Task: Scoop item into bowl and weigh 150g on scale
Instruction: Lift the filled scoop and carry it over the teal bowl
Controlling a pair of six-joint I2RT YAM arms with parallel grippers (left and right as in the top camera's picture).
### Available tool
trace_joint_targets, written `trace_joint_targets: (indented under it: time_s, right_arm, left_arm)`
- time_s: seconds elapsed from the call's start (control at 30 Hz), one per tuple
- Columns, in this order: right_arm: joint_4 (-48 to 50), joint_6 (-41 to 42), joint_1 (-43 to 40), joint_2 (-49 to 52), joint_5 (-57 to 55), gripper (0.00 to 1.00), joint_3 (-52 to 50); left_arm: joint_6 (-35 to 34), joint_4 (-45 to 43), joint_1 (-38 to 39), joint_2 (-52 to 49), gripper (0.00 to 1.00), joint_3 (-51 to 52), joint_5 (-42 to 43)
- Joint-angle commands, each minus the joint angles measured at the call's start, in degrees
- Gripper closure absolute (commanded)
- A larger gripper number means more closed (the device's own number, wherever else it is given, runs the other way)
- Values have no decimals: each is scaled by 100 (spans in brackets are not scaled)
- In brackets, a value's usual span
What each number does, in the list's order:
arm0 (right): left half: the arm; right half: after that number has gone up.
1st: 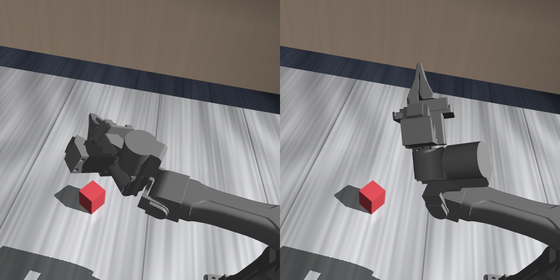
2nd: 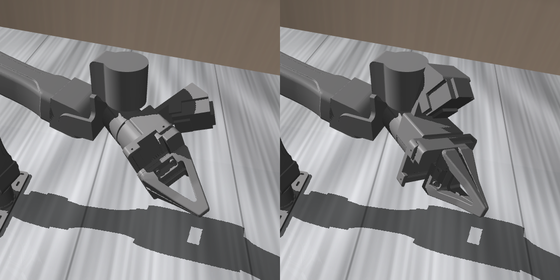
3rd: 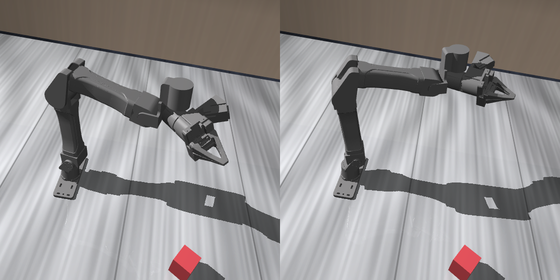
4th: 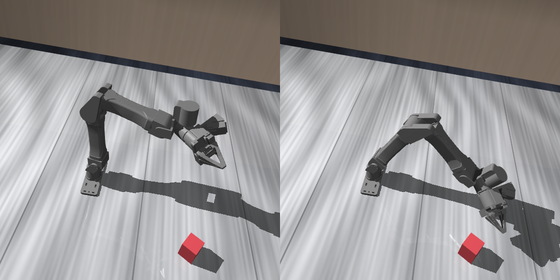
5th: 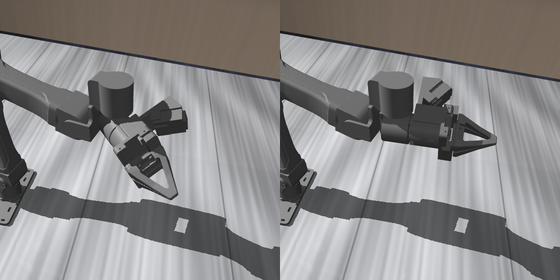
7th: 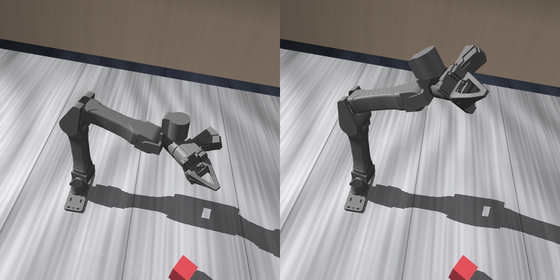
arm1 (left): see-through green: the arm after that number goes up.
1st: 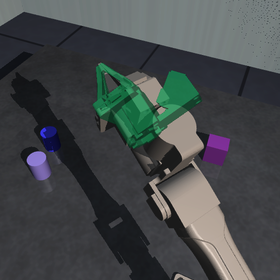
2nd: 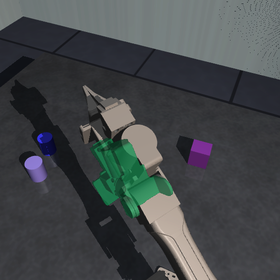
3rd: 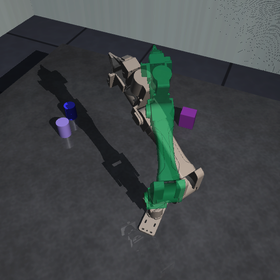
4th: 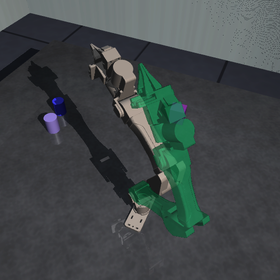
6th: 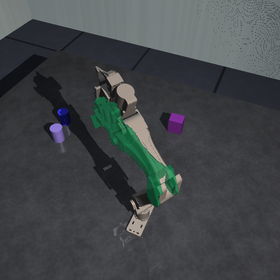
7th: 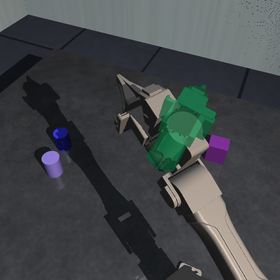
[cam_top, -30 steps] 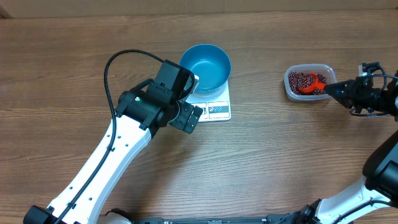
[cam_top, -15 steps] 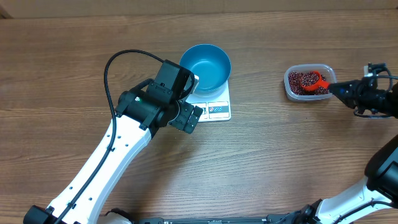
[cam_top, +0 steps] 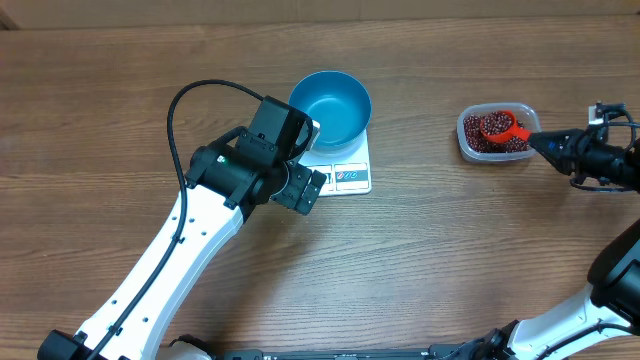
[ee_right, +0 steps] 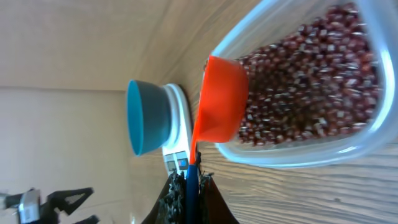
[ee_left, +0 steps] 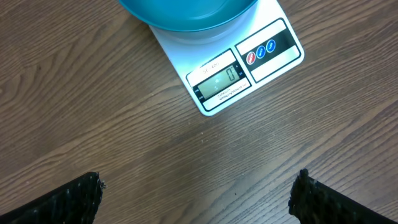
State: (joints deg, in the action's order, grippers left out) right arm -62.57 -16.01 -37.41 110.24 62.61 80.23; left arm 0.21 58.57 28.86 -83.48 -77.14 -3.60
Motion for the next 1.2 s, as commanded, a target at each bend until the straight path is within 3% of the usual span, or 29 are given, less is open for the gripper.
trace_joint_targets:
  time_s: [0.0,0.7,1.17]
  right_arm:
    - [-20,-254,-22,31,527,96,-35]
    - [-1174,-1453,101,15,1659,96,-35]
    - [-1102,-1449,1655,-85,1919,96,356]
  left_arm:
    - [90,-9,2,70,0,28,66]
    - [92,-9,2,70,0,28,66]
    - [90,-9,2,70,0,28,66]
